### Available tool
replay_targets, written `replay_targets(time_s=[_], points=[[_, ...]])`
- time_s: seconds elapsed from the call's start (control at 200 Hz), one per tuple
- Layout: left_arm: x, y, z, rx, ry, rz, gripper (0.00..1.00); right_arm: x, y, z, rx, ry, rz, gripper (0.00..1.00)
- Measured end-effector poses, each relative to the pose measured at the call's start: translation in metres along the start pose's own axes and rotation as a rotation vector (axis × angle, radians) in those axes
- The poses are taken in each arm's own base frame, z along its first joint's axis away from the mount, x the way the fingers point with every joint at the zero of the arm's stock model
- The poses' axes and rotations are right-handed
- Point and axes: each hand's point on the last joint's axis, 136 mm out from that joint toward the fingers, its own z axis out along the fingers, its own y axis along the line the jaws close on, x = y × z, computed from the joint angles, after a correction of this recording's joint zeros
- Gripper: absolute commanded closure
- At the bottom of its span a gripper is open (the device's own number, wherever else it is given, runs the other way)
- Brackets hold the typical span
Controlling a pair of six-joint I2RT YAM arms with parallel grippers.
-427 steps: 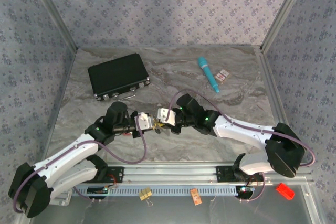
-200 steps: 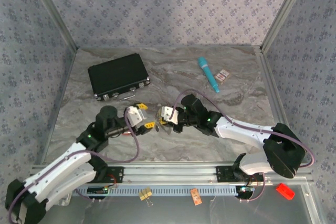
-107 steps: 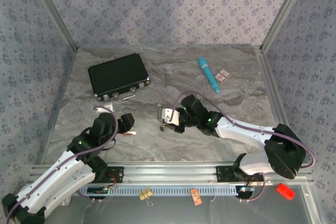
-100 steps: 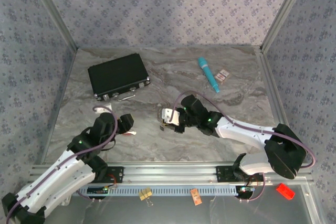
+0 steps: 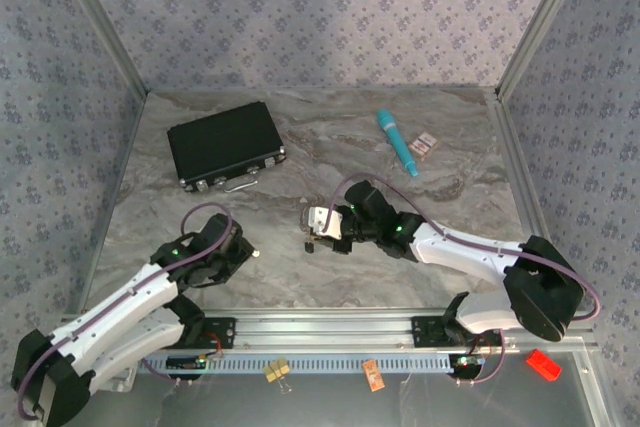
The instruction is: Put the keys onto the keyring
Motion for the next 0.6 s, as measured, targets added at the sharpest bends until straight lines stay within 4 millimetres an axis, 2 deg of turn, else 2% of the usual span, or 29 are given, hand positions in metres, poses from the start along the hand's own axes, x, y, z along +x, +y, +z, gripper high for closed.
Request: replay_targets(time_s=[0.12,0.275,0.37,0.6], points=[[-0.003,-0.004,0.000,-0.019,0.007,0.052,0.58,0.000,0.001,0.000,-0.002,0.001,-0.001,1.00],[-0.016,-0.029,-0.002,-0.018,0.026,0.144,0.60,0.000,0.002,0.000,-0.004,0.001,-0.001,1.00],[-0.019,-0.040,0.007,-0.027,0.067,0.195,0.61,-0.001,0.003,-0.001,-0.005,0.001,-0.003,1.00],[-0.019,-0.044,0.031,-0.107,0.158,0.374,0.59,-0.003,0.004,-0.002,-0.003,-0.001,-0.008,1.00]])
